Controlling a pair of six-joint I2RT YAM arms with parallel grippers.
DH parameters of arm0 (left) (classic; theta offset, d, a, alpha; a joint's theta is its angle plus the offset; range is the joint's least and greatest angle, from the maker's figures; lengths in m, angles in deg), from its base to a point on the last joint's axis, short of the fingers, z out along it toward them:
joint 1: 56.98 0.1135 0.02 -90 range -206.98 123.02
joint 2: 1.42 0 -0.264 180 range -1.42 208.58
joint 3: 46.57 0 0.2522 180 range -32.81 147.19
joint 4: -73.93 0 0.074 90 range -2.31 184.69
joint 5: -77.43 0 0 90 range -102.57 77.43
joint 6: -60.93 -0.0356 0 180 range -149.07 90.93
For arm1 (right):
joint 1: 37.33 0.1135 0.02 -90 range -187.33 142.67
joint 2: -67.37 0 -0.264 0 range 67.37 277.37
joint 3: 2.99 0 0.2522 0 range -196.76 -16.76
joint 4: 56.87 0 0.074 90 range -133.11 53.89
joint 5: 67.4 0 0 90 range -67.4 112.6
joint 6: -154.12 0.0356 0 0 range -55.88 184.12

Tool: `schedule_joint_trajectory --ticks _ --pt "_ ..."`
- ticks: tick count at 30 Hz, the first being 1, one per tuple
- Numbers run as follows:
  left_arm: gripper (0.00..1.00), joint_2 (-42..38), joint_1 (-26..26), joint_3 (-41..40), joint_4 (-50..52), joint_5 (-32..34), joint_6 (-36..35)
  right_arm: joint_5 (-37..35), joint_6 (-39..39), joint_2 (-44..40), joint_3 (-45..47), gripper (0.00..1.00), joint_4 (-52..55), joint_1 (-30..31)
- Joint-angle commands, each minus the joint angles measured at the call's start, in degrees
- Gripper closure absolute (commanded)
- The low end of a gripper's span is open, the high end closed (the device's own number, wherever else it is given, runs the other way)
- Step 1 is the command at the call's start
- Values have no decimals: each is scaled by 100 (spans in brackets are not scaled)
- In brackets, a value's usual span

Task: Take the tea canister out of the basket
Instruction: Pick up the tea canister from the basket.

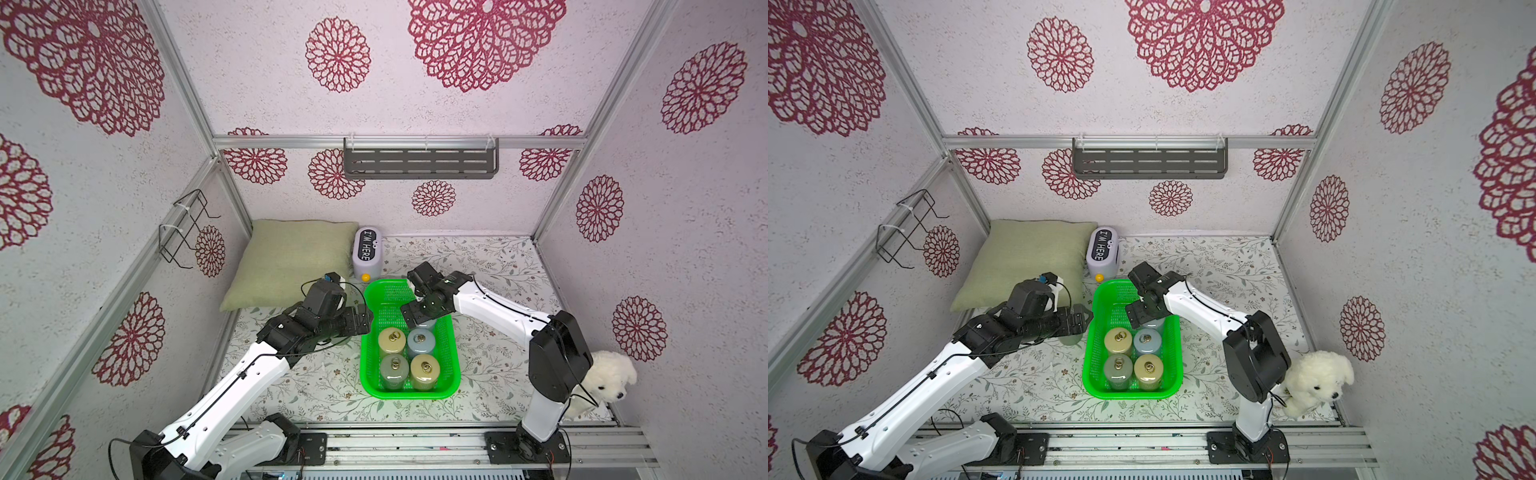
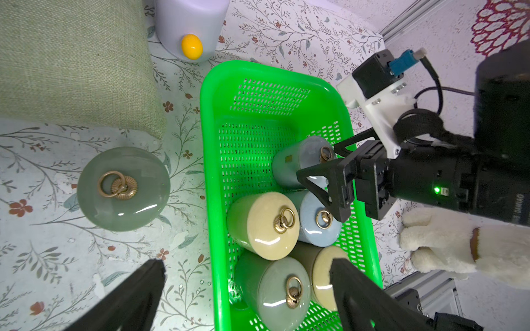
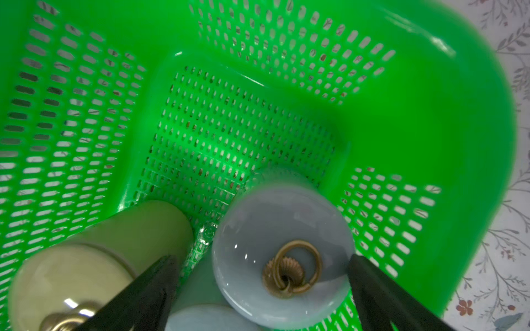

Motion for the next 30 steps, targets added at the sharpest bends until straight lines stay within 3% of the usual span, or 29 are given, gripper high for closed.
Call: schedule_joint_trajectory --ticks 1,13,21,30 --pt "3 -60 -43 -104 -152 -34 26 -177 -158 191 -144 1 259 12" --pt "3 -133 -52 -201 -223 -124 53 -151 -195 658 -233 1 225 12" --pt "3 -141 -69 -222 -236 -135 61 -162 -211 879 -313 7 172 11" --pt "3 -151 -69 -236 -261 -148 72 -142 -211 897 -373 29 197 12"
